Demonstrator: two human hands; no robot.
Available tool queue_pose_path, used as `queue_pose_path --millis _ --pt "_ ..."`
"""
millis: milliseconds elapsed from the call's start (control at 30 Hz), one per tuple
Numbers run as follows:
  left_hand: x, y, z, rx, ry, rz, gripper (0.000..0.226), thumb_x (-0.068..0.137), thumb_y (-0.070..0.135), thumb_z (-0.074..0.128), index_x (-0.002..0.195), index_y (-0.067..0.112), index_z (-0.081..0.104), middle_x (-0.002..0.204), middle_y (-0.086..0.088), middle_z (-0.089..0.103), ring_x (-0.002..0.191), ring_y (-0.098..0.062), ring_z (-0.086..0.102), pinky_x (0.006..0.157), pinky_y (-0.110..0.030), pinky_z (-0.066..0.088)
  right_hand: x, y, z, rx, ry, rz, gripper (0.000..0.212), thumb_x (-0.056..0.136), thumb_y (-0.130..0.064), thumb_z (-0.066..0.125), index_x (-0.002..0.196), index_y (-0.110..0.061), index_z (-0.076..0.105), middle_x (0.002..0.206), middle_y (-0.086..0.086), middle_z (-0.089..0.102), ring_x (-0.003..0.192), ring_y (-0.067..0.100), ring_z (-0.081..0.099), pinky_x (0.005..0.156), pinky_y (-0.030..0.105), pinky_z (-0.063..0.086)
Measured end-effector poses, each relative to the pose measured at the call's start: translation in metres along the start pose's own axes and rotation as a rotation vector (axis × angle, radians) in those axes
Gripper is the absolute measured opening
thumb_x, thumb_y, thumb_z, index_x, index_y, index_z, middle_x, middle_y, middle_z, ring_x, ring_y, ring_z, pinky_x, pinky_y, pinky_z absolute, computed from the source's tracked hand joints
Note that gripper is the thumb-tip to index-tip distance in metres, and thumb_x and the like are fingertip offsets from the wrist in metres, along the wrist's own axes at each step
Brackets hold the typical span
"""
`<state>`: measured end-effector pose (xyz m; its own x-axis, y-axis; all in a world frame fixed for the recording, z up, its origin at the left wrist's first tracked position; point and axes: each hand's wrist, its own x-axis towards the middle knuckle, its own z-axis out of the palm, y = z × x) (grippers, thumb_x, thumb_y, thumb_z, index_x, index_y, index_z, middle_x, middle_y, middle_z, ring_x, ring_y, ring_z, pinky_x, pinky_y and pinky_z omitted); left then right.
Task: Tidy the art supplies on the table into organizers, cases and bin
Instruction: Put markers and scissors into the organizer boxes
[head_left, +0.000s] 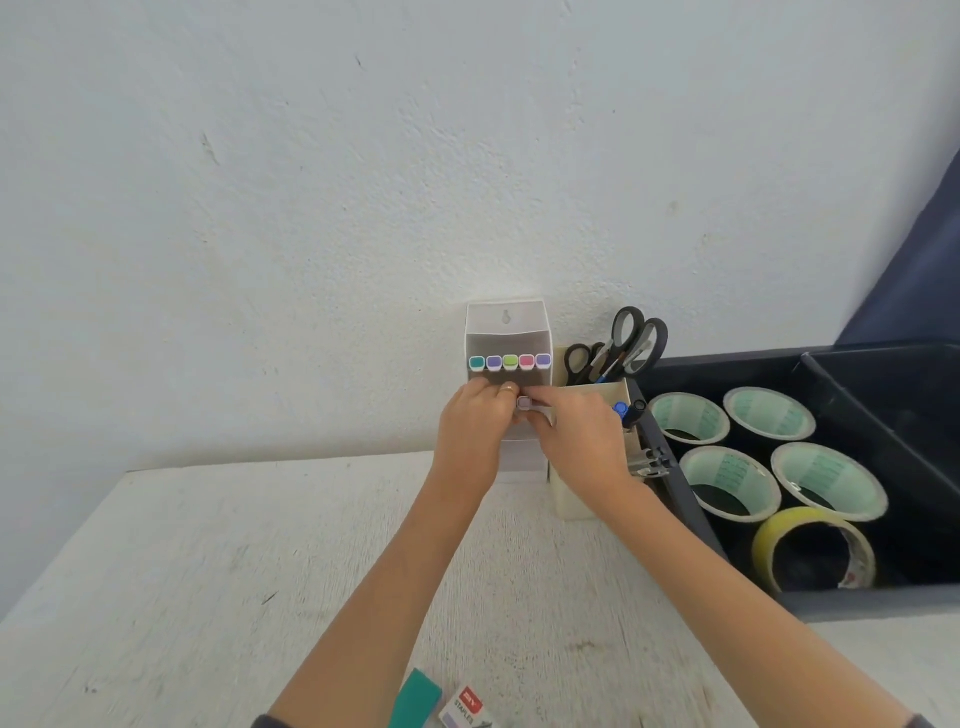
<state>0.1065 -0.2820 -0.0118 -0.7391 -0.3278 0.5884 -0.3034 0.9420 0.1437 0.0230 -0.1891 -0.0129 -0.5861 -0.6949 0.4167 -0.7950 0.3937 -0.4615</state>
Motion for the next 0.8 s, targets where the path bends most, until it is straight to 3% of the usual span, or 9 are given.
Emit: queue_pose_path --millis 100,167,267,367,433,500,667,800 --pt "-0.006 -0.008 0.001 -0.102 -0.027 0.014 0.029 0.073 0.002 0.075 0.101 0.001 0.067 0.097 -0.013 0.069 0.09 -0.027 0.065 0.066 -0.032 0.057 0.001 -0.002 0.005 -0.069 -0.002 -0.012 0.02 0.094 -0.019 0.05 0.108 -0.02 0.065 0.089 0.004 0.069 0.083 0.026 0.063 0.063 0.034 0.045" --pt "-0.01 -0.012 0.001 -0.124 -0.042 0.036 0.028 0.083 0.003 0.063 0.11 -0.002 0.063 0.11 -0.017 0.065 0.103 -0.031 0.061 0.077 -0.041 0.056 0.002 -0.004 0.007 -0.137 0.0 -0.022 0.02 0.096 -0.017 0.048 0.107 -0.018 0.063 0.087 0.006 0.069 0.08 0.027 0.063 0.059 0.032 0.042" --pt "-0.008 -0.011 -0.001 -0.108 -0.059 0.021 0.023 0.083 0.004 0.058 0.104 -0.003 0.065 0.106 -0.018 0.067 0.101 -0.032 0.062 0.077 -0.041 0.056 0.004 -0.007 0.006 -0.217 -0.043 0.004 0.019 0.096 -0.012 0.045 0.105 -0.016 0.061 0.089 0.006 0.067 0.079 0.026 0.063 0.06 0.032 0.042" --pt "-0.006 -0.005 -0.006 -0.069 -0.078 0.019 0.025 0.075 -0.006 0.067 0.099 -0.005 0.065 0.1 -0.019 0.066 0.095 -0.033 0.062 0.071 -0.042 0.056 0.004 -0.008 0.003 -0.193 -0.053 -0.02 0.019 0.094 -0.007 0.047 0.107 -0.013 0.058 0.094 0.007 0.067 0.08 0.026 0.063 0.062 0.033 0.046" --pt "-0.009 -0.001 -0.012 -0.038 -0.071 0.055 0.039 0.067 -0.013 0.072 0.105 -0.007 0.064 0.1 -0.02 0.066 0.095 -0.033 0.063 0.072 -0.04 0.058 -0.005 -0.012 -0.001 -0.144 -0.004 -0.087 0.033 0.09 -0.002 0.05 0.121 -0.013 0.055 0.104 0.006 0.067 0.083 0.027 0.064 0.057 0.031 0.043" --pt "-0.016 0.004 -0.021 -0.025 -0.021 0.098 0.046 0.065 -0.013 0.074 0.109 -0.007 0.063 0.102 -0.018 0.067 0.096 -0.032 0.064 0.076 -0.038 0.057 -0.02 -0.015 -0.008 -0.056 0.07 -0.113 0.044 0.088 0.002 0.052 0.13 -0.01 0.053 0.12 0.006 0.064 0.092 0.028 0.065 0.062 0.033 0.047" --pt "-0.056 0.029 -0.046 -0.133 0.13 -0.061 0.022 0.083 0.013 0.067 0.102 0.001 0.069 0.095 -0.012 0.069 0.092 -0.027 0.063 0.079 -0.028 0.048 -0.064 -0.016 -0.03 0.11 0.091 -0.064 0.034 0.09 -0.005 0.053 0.121 -0.015 0.062 0.111 0.003 0.068 0.087 0.022 0.064 0.074 0.034 0.051" --pt "-0.094 0.058 -0.049 -0.294 0.078 -0.283 0.027 0.09 0.03 0.06 0.107 0.011 0.07 0.104 -0.005 0.069 0.097 -0.018 0.062 0.085 -0.019 0.039 -0.099 -0.007 -0.042 0.175 0.021 0.042 0.026 0.092 -0.014 0.055 0.117 -0.018 0.065 0.108 -0.003 0.069 0.082 0.012 0.062 0.08 0.03 0.052"
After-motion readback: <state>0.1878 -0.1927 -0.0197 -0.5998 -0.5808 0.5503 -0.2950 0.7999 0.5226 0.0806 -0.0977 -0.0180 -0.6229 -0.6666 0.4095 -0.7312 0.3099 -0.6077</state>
